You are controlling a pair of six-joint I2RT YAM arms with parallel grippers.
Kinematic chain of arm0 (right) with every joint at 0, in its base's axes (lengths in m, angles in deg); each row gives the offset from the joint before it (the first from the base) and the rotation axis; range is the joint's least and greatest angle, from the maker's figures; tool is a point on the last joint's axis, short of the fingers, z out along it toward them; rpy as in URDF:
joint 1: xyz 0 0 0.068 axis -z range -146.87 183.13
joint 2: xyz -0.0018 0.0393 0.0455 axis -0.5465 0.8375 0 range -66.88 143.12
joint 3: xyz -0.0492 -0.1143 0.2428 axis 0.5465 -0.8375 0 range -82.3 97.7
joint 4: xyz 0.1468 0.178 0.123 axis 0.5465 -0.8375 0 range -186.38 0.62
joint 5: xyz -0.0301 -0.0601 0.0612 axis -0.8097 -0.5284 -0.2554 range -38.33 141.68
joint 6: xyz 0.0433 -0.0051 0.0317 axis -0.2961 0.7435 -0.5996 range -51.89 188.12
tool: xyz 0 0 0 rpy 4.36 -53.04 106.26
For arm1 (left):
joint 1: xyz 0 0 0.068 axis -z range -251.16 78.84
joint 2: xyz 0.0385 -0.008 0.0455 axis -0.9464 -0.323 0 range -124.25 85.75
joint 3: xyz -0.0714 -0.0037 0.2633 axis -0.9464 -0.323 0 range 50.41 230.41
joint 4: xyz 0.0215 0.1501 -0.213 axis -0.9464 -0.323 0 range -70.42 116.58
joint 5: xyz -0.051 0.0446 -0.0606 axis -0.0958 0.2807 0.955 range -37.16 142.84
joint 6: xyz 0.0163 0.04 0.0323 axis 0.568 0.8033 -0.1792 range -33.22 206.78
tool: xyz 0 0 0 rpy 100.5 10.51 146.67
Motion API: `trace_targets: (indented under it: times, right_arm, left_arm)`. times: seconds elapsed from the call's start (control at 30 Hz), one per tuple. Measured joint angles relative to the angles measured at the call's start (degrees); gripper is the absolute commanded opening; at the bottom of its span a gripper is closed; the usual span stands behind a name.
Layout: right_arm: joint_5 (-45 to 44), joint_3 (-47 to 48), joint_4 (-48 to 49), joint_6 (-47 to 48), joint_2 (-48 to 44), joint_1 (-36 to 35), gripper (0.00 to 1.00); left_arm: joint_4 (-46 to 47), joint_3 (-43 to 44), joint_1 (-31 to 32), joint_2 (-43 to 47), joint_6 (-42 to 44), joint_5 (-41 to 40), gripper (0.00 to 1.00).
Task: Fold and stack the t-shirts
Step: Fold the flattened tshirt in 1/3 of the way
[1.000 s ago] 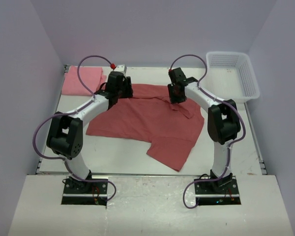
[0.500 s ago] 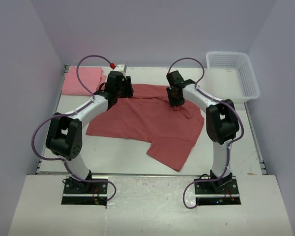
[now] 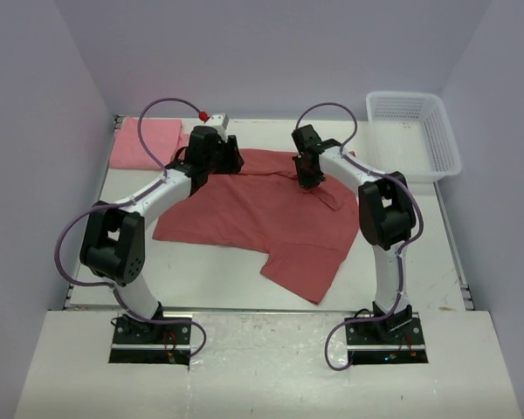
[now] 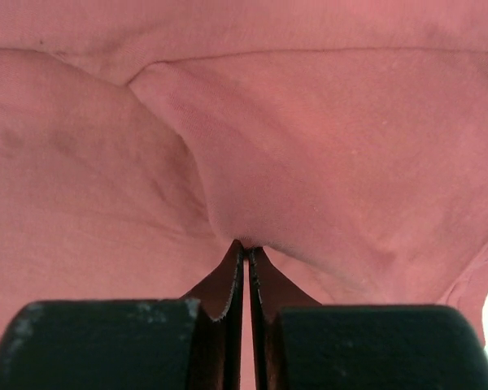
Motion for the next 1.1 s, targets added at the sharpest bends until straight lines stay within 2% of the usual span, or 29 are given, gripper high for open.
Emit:
trace_targets:
  times: [0.27,0.53,0.8,1.1]
  right_arm:
    - [-1.51,3.23,-0.76,0.0,0.0,0.44,0.0]
    - [-1.57,7.08,-1.16,0.07,0.0,3.06,0.0]
    - [-1.42,10.6,-2.71,0.72,0.0,5.88,0.0]
    - [0.48,13.73,-3.72,1.46,0.0,6.8,0.0]
  left_arm:
    - [8.72,0.0,0.74,-6.34,-0.9,15.41,0.55]
    - [14.62,1.6,6.43,-17.51,-4.48,26.25,0.55]
    - [20.9,5.57,9.6,-22.99,-8.44,30.95,0.55]
    - [40.19,6.16,9.7,-29.09,-19.37,32.98,0.54]
